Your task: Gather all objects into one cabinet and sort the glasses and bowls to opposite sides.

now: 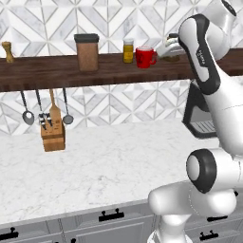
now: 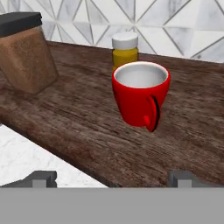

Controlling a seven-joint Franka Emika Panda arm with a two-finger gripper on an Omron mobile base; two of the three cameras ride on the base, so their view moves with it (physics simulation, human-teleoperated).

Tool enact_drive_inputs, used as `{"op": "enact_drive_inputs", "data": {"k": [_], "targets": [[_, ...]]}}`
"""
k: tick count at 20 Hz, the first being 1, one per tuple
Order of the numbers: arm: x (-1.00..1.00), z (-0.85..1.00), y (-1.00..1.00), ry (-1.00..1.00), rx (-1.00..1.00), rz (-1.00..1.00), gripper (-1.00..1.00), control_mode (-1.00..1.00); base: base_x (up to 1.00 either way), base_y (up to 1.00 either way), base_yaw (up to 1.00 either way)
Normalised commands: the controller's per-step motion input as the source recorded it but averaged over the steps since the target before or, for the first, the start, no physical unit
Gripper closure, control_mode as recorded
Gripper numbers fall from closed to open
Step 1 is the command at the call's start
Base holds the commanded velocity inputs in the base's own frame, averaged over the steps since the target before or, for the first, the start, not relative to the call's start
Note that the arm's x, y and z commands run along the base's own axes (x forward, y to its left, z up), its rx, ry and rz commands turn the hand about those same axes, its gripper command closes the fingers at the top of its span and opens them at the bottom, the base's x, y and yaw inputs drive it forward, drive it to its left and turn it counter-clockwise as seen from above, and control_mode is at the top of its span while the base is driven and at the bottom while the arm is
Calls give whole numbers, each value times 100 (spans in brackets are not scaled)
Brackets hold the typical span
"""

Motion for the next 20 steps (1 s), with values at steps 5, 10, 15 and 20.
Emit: {"op": "enact_drive_inputs", "data": {"k": [5, 10, 15, 20], "targets": [[52, 0, 0, 3, 0, 0, -100, -100, 0, 0, 0], [51, -3, 0, 0, 0, 1, -100, -100, 0, 0, 0], [42, -15, 0, 0, 0, 2, -100, -100, 0, 0, 0], [34, -17, 0, 0, 0, 1, -100, -100, 0, 0, 0]]}}
